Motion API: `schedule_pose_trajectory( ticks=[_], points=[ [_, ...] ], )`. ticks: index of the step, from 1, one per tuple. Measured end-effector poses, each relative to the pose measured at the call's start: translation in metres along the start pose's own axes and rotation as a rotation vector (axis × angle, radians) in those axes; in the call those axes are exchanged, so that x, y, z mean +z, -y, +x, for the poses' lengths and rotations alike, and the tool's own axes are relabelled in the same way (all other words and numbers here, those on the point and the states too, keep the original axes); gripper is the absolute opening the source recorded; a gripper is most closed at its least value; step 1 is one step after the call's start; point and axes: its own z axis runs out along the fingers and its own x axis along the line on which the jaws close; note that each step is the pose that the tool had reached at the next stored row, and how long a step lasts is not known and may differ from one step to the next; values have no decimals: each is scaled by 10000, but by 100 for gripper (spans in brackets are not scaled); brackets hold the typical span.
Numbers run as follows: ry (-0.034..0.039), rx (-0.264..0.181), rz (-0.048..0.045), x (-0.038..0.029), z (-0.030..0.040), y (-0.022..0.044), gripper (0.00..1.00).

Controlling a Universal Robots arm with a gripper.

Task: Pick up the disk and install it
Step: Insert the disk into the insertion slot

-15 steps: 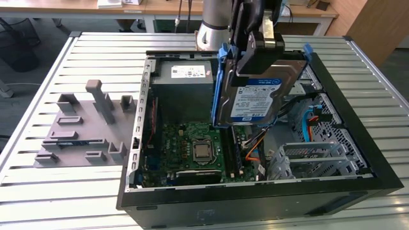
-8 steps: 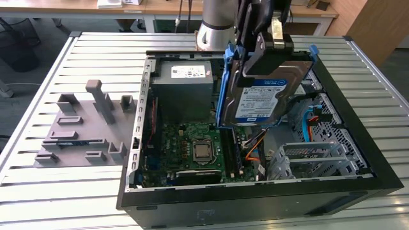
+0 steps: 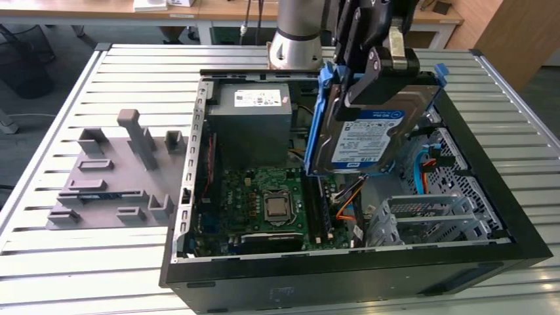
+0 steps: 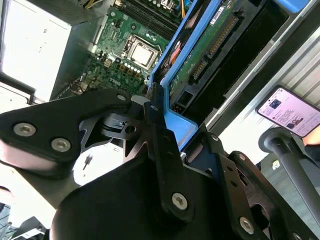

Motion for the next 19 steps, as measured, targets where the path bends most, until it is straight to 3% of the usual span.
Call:
schedule_pose_trajectory(
  ticks=[6,9,15,19],
  points=[
    [1,0,0,0,119,5,37],
    [1,1,1,1,143,24,37],
    [1,1,-12,0,154,210,37],
    [0,1,-14,2,186,288,37]
  ],
)
